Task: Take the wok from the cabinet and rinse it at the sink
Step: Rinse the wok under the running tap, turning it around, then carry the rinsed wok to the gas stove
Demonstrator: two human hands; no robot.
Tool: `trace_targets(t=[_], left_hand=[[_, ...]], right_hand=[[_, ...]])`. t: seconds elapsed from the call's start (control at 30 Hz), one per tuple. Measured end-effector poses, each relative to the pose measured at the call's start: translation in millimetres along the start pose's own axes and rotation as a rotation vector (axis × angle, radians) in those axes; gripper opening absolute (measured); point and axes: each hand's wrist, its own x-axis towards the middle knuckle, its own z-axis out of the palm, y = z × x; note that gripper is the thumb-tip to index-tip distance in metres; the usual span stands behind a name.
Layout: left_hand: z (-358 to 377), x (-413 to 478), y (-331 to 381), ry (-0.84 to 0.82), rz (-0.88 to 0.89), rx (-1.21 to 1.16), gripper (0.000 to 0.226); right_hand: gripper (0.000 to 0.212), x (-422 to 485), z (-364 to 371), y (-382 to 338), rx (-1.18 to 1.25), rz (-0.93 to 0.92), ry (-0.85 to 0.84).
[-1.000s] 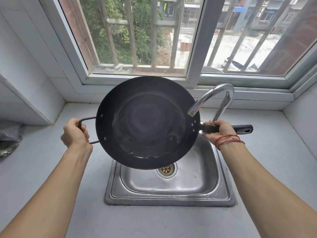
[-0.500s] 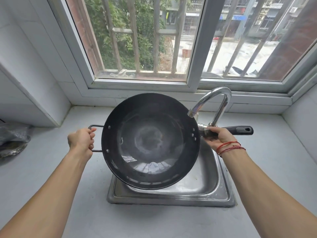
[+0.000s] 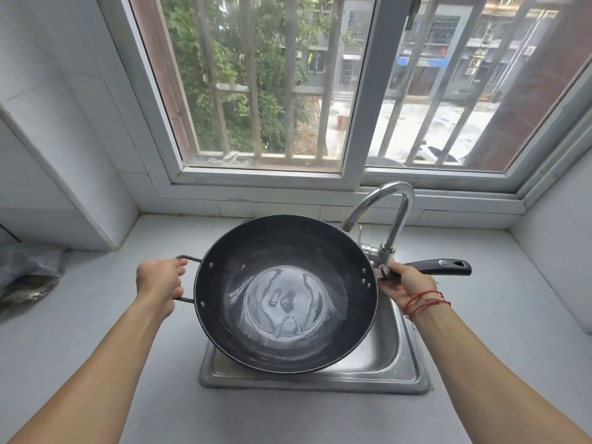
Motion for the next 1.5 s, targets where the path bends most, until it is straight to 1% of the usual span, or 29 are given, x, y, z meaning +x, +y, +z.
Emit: trace_targets(t=[0.2,0.3,0.53,0.83,1.03,1.23,1.33,1.5], left_hand=[[3,-11,-1,0.011,0.014,0.018,0.020],[7,-16,-7,0.008,0.007,0.019,0.020],[26,-33,-21,-0.006,-0.020,0.029,0.021],[49,-57,-33,-0.039,-0.030,0.047,0.019],[63,-62,-37,-0.170,-0.038,0.063,0.015],[75,-59,-37,-0.331,-0.049,0.119,0.015],[87,-70,-38,-0.417,-0.034,0.138,0.020],[116,-96,-45,-0.572,-0.052,0.188,0.018]], right_hand=[[0.007,-7,-10,-5,-0.013,-0.044,0.020],[0.013,-10,-18,-9,-0.014,-0.045,0.037],[0.012,-6,-49,-16,-0.069,-0.061,0.123],[0.015,-21,-88,-34,-0.033,-0.106,0.201],[0.020,-50,-112,-29,0.096,-0.155,0.289],[0.019,-92,-145,-7,0.180,-0.229,0.382],[0.017,-117,-167,4,0.212,-0.255,0.456],[0.021,-169,-212,17,0.352,-0.301,0.588]])
